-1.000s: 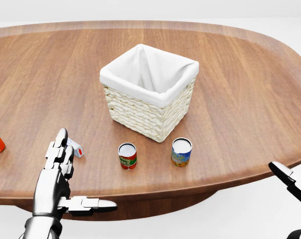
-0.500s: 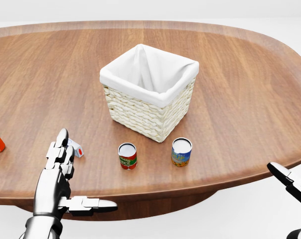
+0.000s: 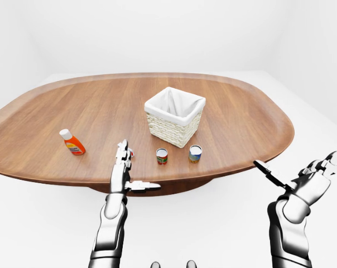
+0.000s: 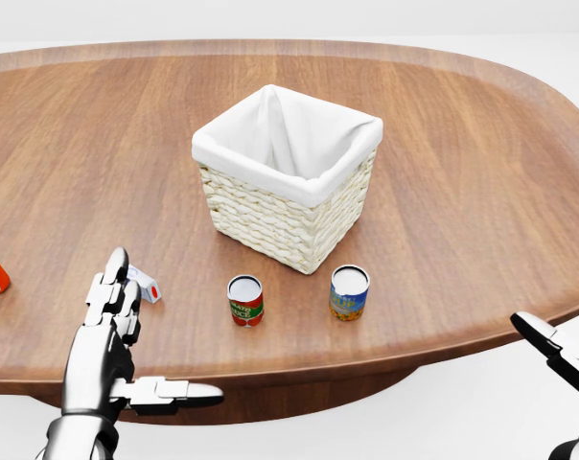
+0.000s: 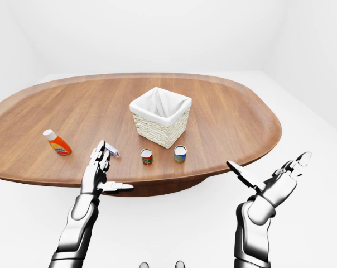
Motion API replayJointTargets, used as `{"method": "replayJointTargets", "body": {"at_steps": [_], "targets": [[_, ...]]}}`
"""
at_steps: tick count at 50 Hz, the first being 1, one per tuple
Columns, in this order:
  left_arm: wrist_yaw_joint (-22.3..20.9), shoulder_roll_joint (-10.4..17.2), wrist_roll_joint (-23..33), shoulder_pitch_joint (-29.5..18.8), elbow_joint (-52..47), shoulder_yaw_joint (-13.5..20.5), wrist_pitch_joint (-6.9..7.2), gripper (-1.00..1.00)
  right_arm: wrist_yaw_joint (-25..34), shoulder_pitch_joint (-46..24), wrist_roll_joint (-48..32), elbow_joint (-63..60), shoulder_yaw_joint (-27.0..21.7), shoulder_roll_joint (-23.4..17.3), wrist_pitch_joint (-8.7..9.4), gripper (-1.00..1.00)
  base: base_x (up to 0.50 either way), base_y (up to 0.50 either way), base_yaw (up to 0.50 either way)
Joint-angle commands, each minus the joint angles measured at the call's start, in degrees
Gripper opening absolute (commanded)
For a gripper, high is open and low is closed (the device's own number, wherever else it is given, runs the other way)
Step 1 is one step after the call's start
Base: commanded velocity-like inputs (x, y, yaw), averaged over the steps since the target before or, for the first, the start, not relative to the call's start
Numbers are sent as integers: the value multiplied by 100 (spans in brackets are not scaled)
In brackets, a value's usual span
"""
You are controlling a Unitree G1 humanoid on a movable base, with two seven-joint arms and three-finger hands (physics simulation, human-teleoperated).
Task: Pick up the alphabet soup and the cream cheese box, and put them in the basket.
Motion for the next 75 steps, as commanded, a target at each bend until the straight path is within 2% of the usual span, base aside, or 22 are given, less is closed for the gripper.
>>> {"method": "replayJointTargets", "body": {"at_steps": [1, 3, 10, 13, 15, 18, 19, 23, 28, 31, 33, 35, 40, 45, 59, 61, 64, 65, 69, 72, 75], "targets": [[13, 11, -53, -54, 116, 23, -20, 100, 0, -9, -26, 6, -46, 21, 0, 100, 0, 0, 0], [10, 9, -59, -40, 70, 17, 14, 100, 0, 3, -26, -13, -44, 22, 0, 100, 0, 0, 0], [9, 13, -70, -76, 153, 29, -33, 100, 0, -24, -27, 73, -41, 6, 0, 100, 0, 0, 0], [19, 6, -65, -55, 83, 14, 13, 100, 0, -16, -31, 43, -34, 3, 0, 100, 0, 0, 0], [35, 8, -78, -87, 165, 36, -39, 100, 0, -15, -29, 36, -34, 5, 0, 100, 0, 0, 0], [40, 8, -103, -72, 97, 38, 18, 100, 0, -1, -27, 20, -45, 11, 0, 100, 0, 0, 0], [48, 10, -83, -82, 151, 32, -27, 100, 0, -6, -29, 42, -42, 11, 0, 100, 0, 0, 0], [51, 7, -86, -60, 90, 26, 18, 100, 0, 3, -24, 14, -39, 15, 0, 100, 0, 0, 0], [43, 15, -105, -92, 169, 41, -15, 100, 0, -8, -45, 69, -31, 14, 0, 100, 0, 0, 0], [55, 5, -100, -59, 62, 24, 63, 100, 0, 10, -48, 17, -21, 18, 0, 100, 22, 0, 0], [50, 11, -94, -86, 163, 30, -7, 100, 0, -12, -45, 117, -28, 11, 0, 100, 23, 0, 0], [53, 8, -93, -74, 121, 24, 20, 100, 0, -10, -28, 120, -26, 7, 0, 100, 23, 0, 0], [51, 19, -91, -109, 238, 41, -77, 100, 0, 2, -19, 90, -32, 12, 0, 100, 23, 0, 0], [73, 9, -67, -57, 118, 21, -37, 100, 0, 15, -10, 51, -35, 18, 0, 100, 23, 0, 0], [84, 18, -121, -103, 173, 66, -55, 100, 0, 1, -10, 39, -43, 15, 0, 100, 20, 0, 0], [96, 17, -141, -88, 110, 73, -14, 100, 0, 8, -2, 19, -45, 18, 0, 100, 19, 0, 0], [136, 24, -134, -118, 207, 97, -100, 100, 0, 7, -3, 33, -39, 17, 0, 100, 19, 0, 0], [326, 14, -44, -110, 169, 138, -173, 100, 0, 4, -7, 45, -39, 15, 0, 100, 19, 0, 0], [275, 31, -156, -98, 100, 143, -87, 100, 0, 6, -5, 31, -39, 16, 0, 100, 19, 0, 0], [276, 38, -120, -128, 198, 123, -139, 100, 0, -6, 0, 74, -42, 12, 0, 100, 18, 0, 0], [269, 35, -133, -110, 119, 118, -57, 100, 0, -2, -1, 32, -37, 14, 0, 100, 19, 0, 0]]}}
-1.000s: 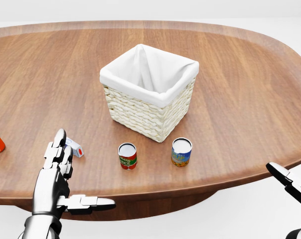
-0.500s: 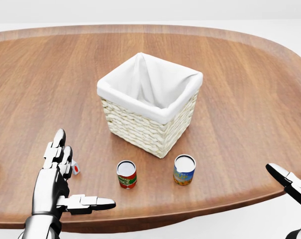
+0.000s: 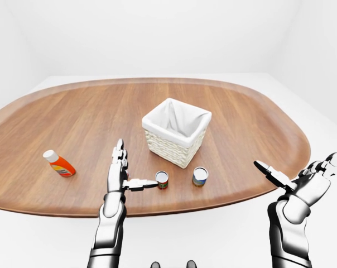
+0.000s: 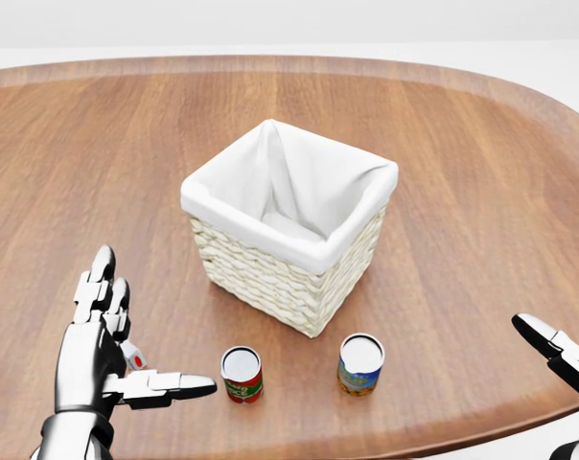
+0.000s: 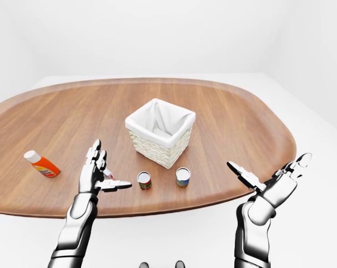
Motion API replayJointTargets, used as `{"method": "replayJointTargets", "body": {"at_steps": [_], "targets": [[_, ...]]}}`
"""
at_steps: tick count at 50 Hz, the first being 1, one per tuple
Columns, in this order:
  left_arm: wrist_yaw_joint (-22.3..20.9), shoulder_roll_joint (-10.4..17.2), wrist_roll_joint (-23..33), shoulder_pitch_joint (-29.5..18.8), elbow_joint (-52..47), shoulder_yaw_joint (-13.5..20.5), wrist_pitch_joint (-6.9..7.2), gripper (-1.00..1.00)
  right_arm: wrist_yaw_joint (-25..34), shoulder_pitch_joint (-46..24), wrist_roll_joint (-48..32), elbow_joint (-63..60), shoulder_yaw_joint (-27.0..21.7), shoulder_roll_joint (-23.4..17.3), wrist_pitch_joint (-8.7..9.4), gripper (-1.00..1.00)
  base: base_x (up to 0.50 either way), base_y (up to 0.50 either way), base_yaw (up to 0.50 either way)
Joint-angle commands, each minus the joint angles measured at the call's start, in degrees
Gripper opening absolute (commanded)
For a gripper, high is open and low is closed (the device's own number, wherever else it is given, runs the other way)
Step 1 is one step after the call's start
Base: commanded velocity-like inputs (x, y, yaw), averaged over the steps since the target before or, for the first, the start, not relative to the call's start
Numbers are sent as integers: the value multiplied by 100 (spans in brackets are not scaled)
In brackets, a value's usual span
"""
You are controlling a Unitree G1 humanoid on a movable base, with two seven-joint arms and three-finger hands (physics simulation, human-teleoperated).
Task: Pick up the alphabet soup and the cream cheese box, and put them in the basket.
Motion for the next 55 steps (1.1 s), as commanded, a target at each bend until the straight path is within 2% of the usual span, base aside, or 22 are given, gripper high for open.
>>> {"method": "replayJointTargets", "body": {"at_steps": [1, 5, 7, 16, 23, 26, 28, 55], "targets": [[72, 8, 3, -9, -31, 10, 44, 100, 0, -5, -2, -2, 4, -2, 0, 100, 19, 0, 0], [72, 8, -3, -19, -7, 16, 45, 100, 0, -11, 20, 15, -8, -9, 0, 100, 19, 0, 0], [74, 3, -17, -7, -58, 15, 93, 100, 0, -8, 22, 8, -8, -10, 0, 100, 18, 0, 0], [100, 7, 4, -9, -46, 11, 88, 100, 0, -8, 25, -1, -12, -10, 0, 100, 19, 0, 0], [89, 11, 14, -15, 9, 11, 32, 100, 0, -5, 3, -6, -4, -5, 0, 100, 19, 0, 0], [79, 20, 8, -64, 163, 29, -69, 100, 0, -6, 12, 24, -12, -10, 0, 100, 19, 0, 0], [86, 13, 12, -26, 45, 13, 10, 100, 0, -3, 12, 5, -6, -7, 0, 100, 19, 0, 0], [71, 12, 60, -41, 113, -2, -9, 100, 0, -2, 0, 11, -5, -3, 0, 100, 18, 0, 0]]}}
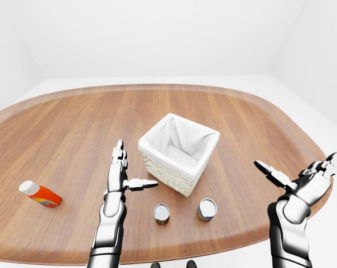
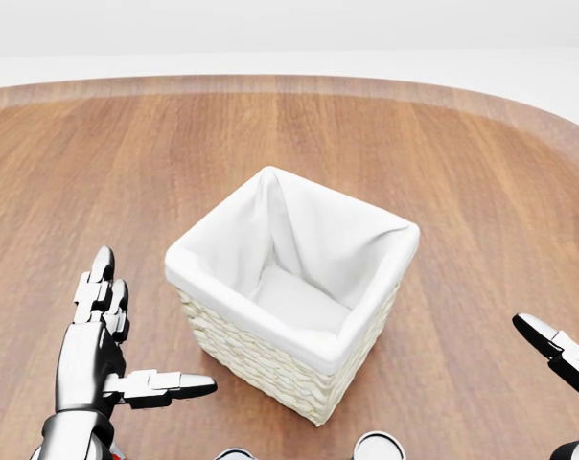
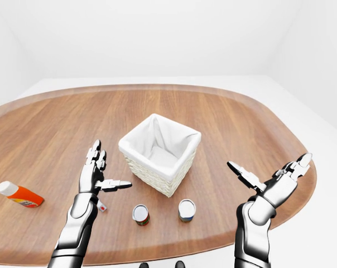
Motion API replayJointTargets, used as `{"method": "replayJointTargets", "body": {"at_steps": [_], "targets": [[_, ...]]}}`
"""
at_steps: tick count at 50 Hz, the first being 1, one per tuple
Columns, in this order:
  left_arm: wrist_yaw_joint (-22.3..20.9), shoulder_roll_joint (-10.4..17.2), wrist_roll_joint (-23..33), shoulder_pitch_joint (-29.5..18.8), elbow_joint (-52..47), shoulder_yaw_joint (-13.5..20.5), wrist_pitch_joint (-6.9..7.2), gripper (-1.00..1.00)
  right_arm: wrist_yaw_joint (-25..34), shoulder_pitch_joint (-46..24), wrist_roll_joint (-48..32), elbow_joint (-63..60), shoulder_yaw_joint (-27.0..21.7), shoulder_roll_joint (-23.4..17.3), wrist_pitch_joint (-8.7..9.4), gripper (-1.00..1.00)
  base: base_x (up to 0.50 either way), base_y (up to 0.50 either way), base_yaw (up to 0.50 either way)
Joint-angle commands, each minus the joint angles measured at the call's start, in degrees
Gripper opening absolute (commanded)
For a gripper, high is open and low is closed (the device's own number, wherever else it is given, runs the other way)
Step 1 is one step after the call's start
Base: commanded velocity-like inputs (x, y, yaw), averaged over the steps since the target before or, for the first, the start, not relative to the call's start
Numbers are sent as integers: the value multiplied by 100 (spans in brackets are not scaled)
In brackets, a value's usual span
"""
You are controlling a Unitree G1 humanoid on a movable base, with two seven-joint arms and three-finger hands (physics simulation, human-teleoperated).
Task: Pick up the alphabet soup and the cream cheese box, and put them in the basket.
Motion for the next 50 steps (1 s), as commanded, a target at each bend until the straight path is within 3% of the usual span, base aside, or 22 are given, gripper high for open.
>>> {"method": "replayJointTargets", "body": {"at_steps": [1, 8, 10, 14, 17, 22, 37, 38, 42, 44, 45, 46, 49, 50], "targets": [[-7, 0, 11, -1, 23, -2, -5, 100, 0, 3, 1, 1, 2, 1, 0, 100, 18, 0, 0], [-6, -3, 20, 8, -6, -10, 25, 100, 0, 1, -3, 13, 7, 1, 0, 100, 18, 0, 0], [15, -12, 25, 35, -113, -15, 106, 100, 0, 3, -6, 13, 7, 1, 0, 100, 17, 0, 0], [0, 0, 18, -20, 46, 3, 0, 100, 0, -8, 0, 34, 6, -4, 0, 100, 17, 0, 0], [2, -8, 21, 18, -66, -15, 69, 100, 0, -17, -2, 71, 6, -9, 0, 100, 17, 0, 0], [-10, -3, 21, -3, 20, -10, -1, 100, 0, -9, -3, 52, 10, -11, 0, 100, 17, 0, 0], [-20, -9, 10, 42, -90, -15, 32, 100, 0, -16, -13, 58, 11, -11, 0, 100, 16, 1, 0], [-25, 0, 21, 44, -70, -8, -35, 100, 0, -14, -13, 59, 11, -11, 0, 100, 5, 0, 0], [36, 5, 149, 52, -73, -27, -64, 100, 0, -14, -20, 24, 16, -12, 0, 100, 1, 0, 0], [398, -19, 376, 83, -173, 35, -136, 100, 0, -12, -12, 1, 10, -10, 0, 100, 0, 0, 0], [617, -19, 563, 56, -195, 36, -13, 100, 0, -11, -19, 5, 8, -7, 0, 100, 0, 0, 0], [858, -27, 704, 7, -176, 62, -24, 100, 0, -15, -27, 37, 10, -7, 0, 100, 0, 0, 0], [1106, -15, 737, -52, -209, 118, 273, 100, 0, -6, -17, 21, 6, -2, 0, 100, 0, 0, 0], [1174, 8, 796, -36, -213, 119, 220, 100, 0, -13, -14, 49, 4, -6, 0, 100, 0, 0, 0]]}}
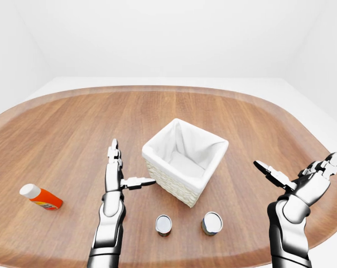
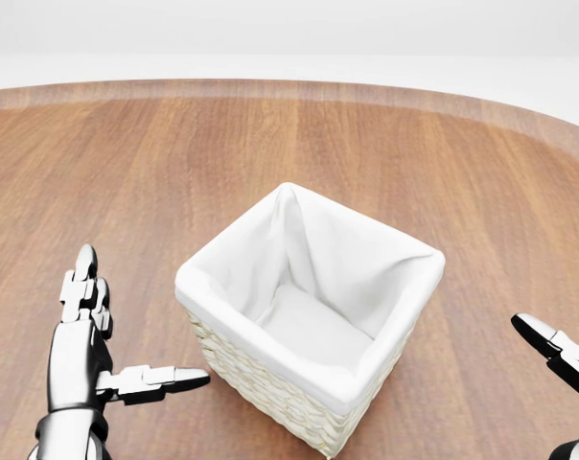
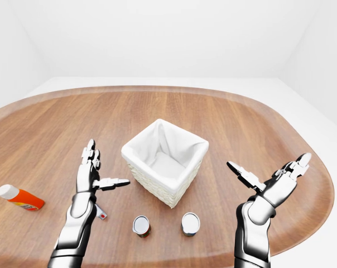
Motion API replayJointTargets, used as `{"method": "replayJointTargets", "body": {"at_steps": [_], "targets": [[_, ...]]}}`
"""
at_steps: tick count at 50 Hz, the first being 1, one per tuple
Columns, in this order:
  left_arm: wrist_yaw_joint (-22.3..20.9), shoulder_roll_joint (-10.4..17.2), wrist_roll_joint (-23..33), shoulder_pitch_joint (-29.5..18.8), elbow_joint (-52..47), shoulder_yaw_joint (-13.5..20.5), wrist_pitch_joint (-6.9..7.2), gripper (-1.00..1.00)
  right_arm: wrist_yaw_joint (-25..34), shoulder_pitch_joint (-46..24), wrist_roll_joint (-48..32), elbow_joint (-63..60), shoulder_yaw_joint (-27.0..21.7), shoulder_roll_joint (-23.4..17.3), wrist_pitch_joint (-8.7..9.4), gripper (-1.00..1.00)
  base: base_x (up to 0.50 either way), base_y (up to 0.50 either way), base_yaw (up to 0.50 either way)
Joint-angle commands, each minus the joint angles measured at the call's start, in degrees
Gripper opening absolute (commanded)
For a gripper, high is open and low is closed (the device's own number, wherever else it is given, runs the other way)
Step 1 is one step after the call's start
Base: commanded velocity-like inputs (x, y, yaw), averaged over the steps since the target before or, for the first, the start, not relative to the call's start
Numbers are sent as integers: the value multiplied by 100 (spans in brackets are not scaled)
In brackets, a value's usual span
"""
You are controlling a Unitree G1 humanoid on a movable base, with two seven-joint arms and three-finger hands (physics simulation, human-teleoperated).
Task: Pick up the alphabet soup and the cream cheese box, and put them in the basket.
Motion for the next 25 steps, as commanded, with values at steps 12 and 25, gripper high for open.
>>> {"method": "replayJointTargets", "body": {"at_steps": [12, 25], "targets": [[1058, 147, 1692, 309, -1225, 185, 775, 100, 0, -6, 16, 43, -21, -10, 0, 100, 0, 0, 0], [854, 303, 3357, 608, -1575, 239, 775, 100, 0, 28, -35, -39, 8, 10, 0, 100, 0, 0, 0]]}}
